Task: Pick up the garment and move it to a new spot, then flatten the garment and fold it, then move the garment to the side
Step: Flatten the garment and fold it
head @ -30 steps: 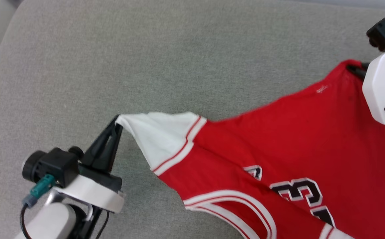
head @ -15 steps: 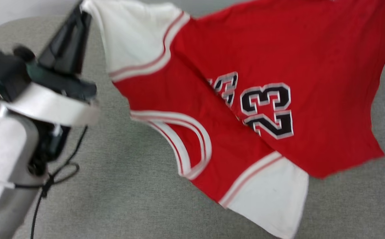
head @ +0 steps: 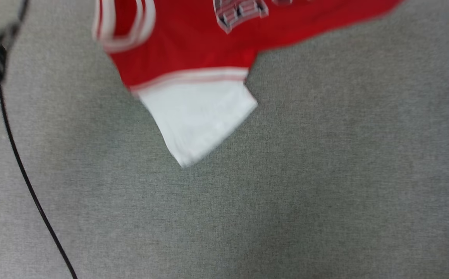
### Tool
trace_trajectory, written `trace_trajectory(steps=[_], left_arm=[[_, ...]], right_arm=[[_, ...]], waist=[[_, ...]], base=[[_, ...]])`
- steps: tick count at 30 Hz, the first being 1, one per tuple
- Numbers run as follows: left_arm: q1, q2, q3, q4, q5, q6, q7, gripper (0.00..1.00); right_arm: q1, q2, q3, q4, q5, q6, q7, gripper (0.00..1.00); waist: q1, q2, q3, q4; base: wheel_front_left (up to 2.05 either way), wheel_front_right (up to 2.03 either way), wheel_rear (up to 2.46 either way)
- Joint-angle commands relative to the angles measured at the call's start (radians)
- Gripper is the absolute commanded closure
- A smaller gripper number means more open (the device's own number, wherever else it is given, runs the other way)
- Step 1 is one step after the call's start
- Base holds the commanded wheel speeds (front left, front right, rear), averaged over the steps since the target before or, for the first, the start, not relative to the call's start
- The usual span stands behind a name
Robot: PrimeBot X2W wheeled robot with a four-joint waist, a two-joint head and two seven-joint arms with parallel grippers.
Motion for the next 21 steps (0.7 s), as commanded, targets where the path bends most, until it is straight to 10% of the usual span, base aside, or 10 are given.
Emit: trace_trajectory(steps=[1,21], left_arm=[[-0.058,-0.003,0.008,0.036,-0.004,-0.014,0.004,1.0],[-0.56,-0.053,-0.088,0.462,-0.012,-0.091,-0.089,1.0]], right_arm=[[-0.044,0.01,0.005,0.014,-0.015,-0.001,0.0,1.0],[-0.481,0.093,0.131,0.364,-0.08,-0.001,-0.155,1.0]], waist=[[-0.0001,0.0,0.034,0.002],[-0.0001,0.0,0.144,0.001]], base=[[0.0,0.0,0.0],[0.0,0.0,0.0]])
